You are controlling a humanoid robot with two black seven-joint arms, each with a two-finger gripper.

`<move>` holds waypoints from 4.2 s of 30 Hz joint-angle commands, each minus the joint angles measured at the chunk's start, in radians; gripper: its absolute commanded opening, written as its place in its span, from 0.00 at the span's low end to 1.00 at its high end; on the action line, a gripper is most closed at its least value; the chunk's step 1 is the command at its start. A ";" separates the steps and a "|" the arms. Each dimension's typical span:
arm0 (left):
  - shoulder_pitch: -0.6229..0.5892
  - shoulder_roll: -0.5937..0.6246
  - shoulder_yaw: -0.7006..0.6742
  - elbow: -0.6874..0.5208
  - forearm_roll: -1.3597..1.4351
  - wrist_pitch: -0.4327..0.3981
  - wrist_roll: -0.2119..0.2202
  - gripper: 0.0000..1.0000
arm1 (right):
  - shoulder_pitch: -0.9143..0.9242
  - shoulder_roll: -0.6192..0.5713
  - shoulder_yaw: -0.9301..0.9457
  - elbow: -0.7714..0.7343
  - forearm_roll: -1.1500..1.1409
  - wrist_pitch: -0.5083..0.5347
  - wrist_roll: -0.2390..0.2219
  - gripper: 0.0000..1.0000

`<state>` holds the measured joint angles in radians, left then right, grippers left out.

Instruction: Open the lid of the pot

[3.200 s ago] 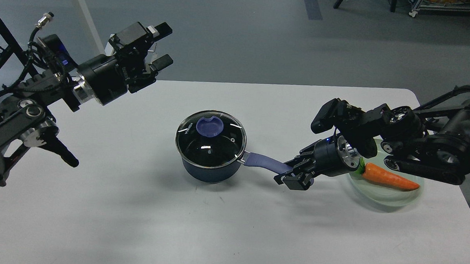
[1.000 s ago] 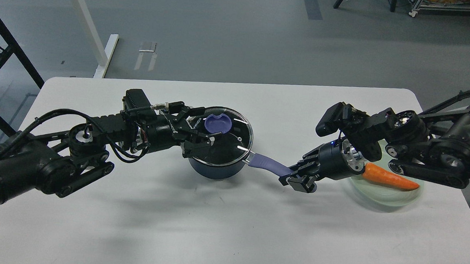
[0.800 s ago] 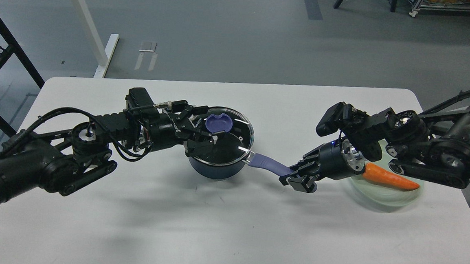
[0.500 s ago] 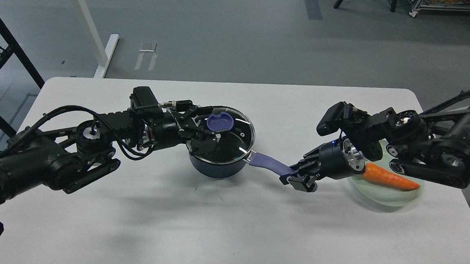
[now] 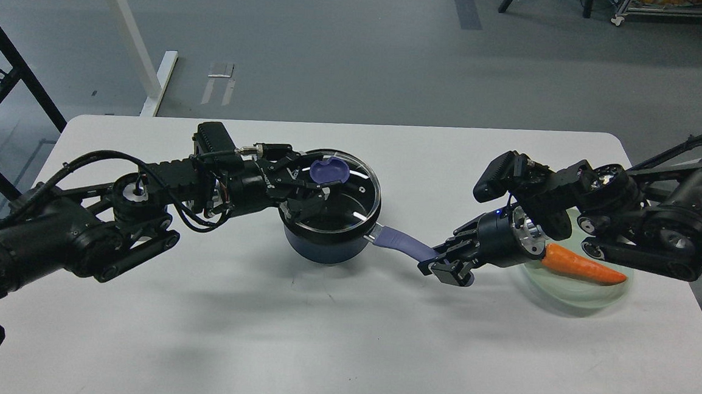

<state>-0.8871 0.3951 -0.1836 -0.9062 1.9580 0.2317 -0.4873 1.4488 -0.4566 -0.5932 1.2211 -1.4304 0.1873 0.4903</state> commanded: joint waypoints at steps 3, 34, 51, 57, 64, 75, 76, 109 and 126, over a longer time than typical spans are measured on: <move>-0.016 0.011 0.000 -0.028 -0.004 -0.006 -0.001 0.34 | 0.001 -0.001 0.001 -0.002 0.001 0.000 -0.002 0.33; 0.172 0.512 0.185 -0.168 -0.153 0.205 -0.001 0.35 | 0.001 -0.007 0.003 0.001 0.002 -0.002 -0.002 0.34; 0.260 0.476 0.210 -0.037 -0.172 0.257 -0.001 0.63 | 0.001 -0.010 0.003 0.003 0.002 -0.002 -0.002 0.34; 0.260 0.476 0.210 -0.039 -0.179 0.257 -0.001 0.86 | 0.001 -0.010 0.003 0.003 0.002 -0.002 -0.002 0.34; 0.246 0.496 0.207 -0.077 -0.274 0.257 -0.001 0.95 | 0.001 -0.010 0.003 0.003 0.002 -0.002 -0.002 0.35; 0.060 0.573 0.191 -0.197 -0.910 -0.069 -0.001 0.97 | 0.012 -0.010 0.003 0.005 0.002 -0.002 -0.002 0.47; 0.048 0.573 0.190 -0.197 -0.942 -0.087 -0.001 0.97 | 0.012 -0.010 0.003 0.005 0.002 -0.002 -0.002 0.52; 0.167 0.334 -0.092 -0.093 -1.986 -0.561 -0.001 0.99 | -0.316 -0.513 0.559 0.112 1.459 -0.029 -0.002 1.00; 0.209 0.174 -0.241 0.122 -2.076 -0.678 0.119 0.99 | -0.709 -0.151 0.957 -0.196 1.539 0.101 -0.002 1.00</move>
<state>-0.6760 0.5736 -0.4198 -0.7924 -0.1282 -0.4510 -0.3675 0.7454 -0.6328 0.3481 1.0358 0.1105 0.2800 0.4887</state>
